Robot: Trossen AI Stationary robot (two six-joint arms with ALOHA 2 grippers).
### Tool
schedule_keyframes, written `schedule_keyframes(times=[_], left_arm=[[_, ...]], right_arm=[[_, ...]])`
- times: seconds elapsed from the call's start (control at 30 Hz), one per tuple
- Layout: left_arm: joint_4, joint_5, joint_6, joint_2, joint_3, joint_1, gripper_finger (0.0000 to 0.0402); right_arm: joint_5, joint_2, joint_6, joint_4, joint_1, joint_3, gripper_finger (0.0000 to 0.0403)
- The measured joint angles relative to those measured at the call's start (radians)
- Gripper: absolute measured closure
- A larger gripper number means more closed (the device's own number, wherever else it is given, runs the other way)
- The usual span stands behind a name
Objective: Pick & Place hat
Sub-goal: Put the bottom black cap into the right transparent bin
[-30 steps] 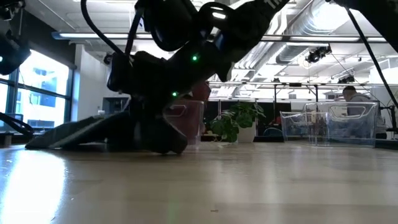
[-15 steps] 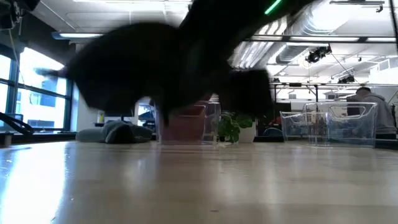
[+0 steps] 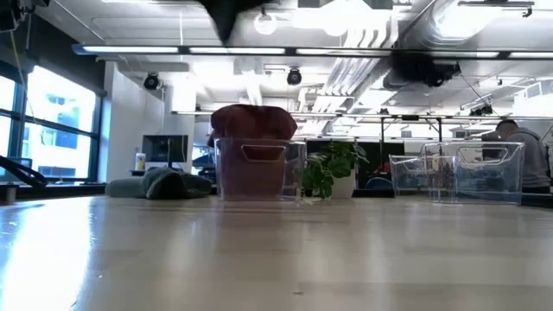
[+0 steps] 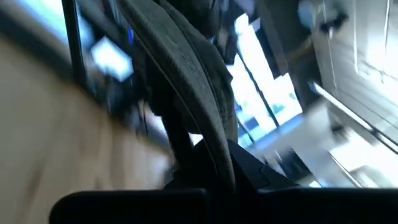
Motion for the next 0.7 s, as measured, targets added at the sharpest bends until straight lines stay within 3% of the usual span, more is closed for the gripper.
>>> schedule_keyframes(times=[0.07,0.17,0.27,0.4,0.5,0.63,0.7], left_arm=[[0.08,0.001,0.095,0.041,0.0,0.041,0.04],[0.324,0.032,0.394,0.153,0.0,0.106,0.0401],[0.67,0.078,0.753,0.298,0.0,0.152,0.0401],[1.06,0.041,1.137,0.429,0.028,0.16,0.0401],[1.137,0.018,1.238,0.476,0.053,0.16,0.0401],[1.133,0.014,1.208,0.476,0.055,0.161,0.0402],[1.126,0.068,1.167,0.465,0.055,0.175,0.0401]], right_arm=[[-0.11,-0.035,-0.016,0.037,-0.008,0.002,0.0395],[-0.195,-0.061,-0.018,0.069,-0.024,0.002,0.0395],[-0.196,-0.065,-0.018,0.106,-0.04,0.002,0.0392],[-0.153,-0.065,0.003,0.088,-0.055,0.002,0.0395],[-0.116,-0.064,0.034,0.055,-0.055,0.002,0.0395],[-0.061,-0.064,0.134,0.017,-0.054,0.002,0.0395],[-0.057,-0.064,0.208,-0.019,-0.054,0.002,0.0395]])
